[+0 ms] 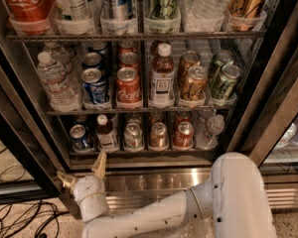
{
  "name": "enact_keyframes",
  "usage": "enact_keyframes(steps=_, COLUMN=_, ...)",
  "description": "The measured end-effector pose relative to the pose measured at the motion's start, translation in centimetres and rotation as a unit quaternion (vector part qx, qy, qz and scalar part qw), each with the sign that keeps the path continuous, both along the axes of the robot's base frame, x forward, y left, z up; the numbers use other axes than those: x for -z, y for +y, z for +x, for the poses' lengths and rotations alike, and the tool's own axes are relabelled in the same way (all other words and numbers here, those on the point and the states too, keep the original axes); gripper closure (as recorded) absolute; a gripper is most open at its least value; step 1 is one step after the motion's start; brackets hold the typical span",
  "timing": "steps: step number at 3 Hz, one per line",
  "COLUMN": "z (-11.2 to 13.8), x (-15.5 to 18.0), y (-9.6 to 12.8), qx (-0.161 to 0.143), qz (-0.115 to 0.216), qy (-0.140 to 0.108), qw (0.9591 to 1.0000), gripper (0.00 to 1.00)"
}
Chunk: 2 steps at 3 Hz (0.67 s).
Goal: Pick pepsi can from bottom shelf of fridge
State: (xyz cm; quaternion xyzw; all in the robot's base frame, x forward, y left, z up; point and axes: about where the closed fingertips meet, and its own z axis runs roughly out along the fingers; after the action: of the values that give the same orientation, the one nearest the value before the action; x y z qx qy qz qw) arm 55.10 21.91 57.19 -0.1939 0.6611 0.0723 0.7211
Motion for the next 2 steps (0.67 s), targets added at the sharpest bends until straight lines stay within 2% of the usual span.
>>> enact_keyframes(steps=1, z=1.07, x=-0.70, y=0.37, qx=0.005, qz=0.006, qy=-0.017, qw=0.9998, gripper=0.23)
enact_keyframes(steps=2, z=1.73, x=-1.18, y=0.65, qx=0.010, qz=0.013, qy=-0.027, qw=0.9995, gripper=0.31)
